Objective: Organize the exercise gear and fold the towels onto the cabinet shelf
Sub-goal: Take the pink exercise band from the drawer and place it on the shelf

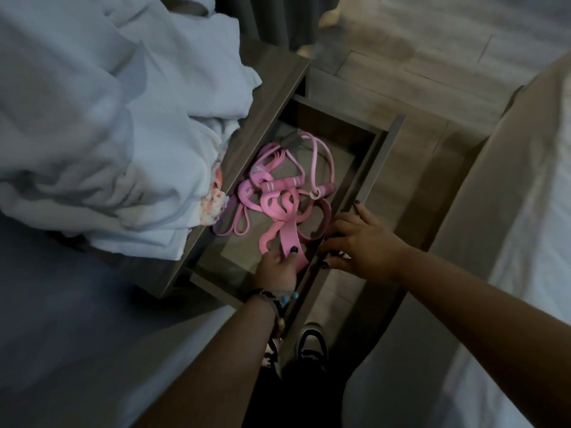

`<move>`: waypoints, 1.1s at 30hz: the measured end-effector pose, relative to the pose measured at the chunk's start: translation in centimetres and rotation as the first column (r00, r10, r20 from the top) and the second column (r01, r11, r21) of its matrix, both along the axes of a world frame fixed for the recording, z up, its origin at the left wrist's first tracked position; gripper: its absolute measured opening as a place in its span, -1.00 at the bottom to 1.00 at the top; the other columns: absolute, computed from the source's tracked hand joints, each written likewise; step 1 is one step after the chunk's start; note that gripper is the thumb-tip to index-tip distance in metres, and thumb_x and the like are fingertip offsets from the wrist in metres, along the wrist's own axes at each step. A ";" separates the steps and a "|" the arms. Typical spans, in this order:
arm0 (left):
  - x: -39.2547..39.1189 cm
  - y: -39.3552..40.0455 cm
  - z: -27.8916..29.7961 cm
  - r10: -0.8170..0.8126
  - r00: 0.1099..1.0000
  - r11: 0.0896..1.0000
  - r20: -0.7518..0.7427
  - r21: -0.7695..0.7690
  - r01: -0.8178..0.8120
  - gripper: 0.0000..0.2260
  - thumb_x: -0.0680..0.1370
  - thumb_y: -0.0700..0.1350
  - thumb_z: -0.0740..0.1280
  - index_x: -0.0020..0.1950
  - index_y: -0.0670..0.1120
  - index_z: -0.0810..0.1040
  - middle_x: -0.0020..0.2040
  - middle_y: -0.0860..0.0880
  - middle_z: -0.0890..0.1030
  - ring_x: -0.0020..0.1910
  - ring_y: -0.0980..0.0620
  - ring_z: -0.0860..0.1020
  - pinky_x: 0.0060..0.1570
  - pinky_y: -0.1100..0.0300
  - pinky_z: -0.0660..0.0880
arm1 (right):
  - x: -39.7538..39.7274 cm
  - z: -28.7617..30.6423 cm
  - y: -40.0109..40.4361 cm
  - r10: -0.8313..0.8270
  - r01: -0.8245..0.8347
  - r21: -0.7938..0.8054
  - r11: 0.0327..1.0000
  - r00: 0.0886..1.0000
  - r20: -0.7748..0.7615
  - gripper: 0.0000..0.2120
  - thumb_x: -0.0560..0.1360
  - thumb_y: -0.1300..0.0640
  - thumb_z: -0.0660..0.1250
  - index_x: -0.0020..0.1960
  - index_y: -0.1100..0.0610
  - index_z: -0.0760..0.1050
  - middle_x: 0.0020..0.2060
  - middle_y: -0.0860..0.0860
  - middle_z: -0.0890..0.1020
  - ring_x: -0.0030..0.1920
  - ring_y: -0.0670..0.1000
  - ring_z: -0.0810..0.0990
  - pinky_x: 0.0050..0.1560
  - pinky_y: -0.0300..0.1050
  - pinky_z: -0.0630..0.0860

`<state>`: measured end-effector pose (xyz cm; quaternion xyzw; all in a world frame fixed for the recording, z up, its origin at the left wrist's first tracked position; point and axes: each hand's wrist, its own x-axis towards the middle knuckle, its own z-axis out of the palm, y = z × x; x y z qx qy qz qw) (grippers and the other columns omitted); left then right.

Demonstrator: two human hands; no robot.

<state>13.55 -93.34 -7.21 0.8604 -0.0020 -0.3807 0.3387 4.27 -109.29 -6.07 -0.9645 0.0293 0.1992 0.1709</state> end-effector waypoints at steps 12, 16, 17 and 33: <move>2.5 0.3 7.6 0.078 0.993 0.929 0.090 -0.368 -0.040 -0.83 0.49 -0.34 0.38 0.03 -0.14 0.62 -0.02 -0.14 0.66 -0.05 -0.06 0.63 -0.14 0.20 0.53 | -0.4 4.7 2.6 -0.482 0.433 0.396 0.810 0.875 0.029 -0.18 0.44 -0.06 0.42 0.53 -0.10 0.01 0.46 -0.02 0.19 0.40 0.03 0.30 0.34 -0.02 0.40; 3.3 1.3 13.0 -0.064 0.935 0.873 0.350 -0.434 0.222 -0.86 0.45 -0.32 0.43 -0.01 -0.19 0.64 0.16 -0.17 0.56 0.11 0.00 0.59 0.00 0.11 0.59 | 1.3 8.0 4.3 -0.573 0.382 0.600 0.702 0.804 0.158 -0.05 0.32 -0.01 0.53 0.54 -0.02 0.06 0.45 -0.04 0.16 0.43 -0.02 0.24 0.34 -0.09 0.41; 3.5 1.5 14.2 -0.091 0.902 0.856 0.423 -0.429 0.287 -0.86 0.44 -0.32 0.45 -0.05 -0.15 0.65 0.22 -0.12 0.52 0.21 -0.03 0.53 0.14 0.13 0.53 | 1.9 8.7 4.8 -0.570 0.346 0.618 0.706 0.795 0.206 -0.06 0.30 0.00 0.55 0.53 0.03 0.10 0.44 -0.02 0.20 0.42 -0.02 0.25 0.36 -0.11 0.39; 8.5 6.1 14.9 0.246 0.962 0.677 -0.115 -0.690 -0.255 -0.42 0.25 -0.26 0.51 0.23 -0.28 0.43 0.07 -0.13 0.67 -0.02 0.01 0.67 -0.18 0.25 0.59 | 6.6 11.5 9.1 -0.606 0.395 0.893 0.218 0.771 -0.193 -0.89 0.44 0.25 0.43 -0.05 0.26 0.58 -0.14 0.07 0.68 -0.16 0.06 0.68 -0.17 -0.17 0.62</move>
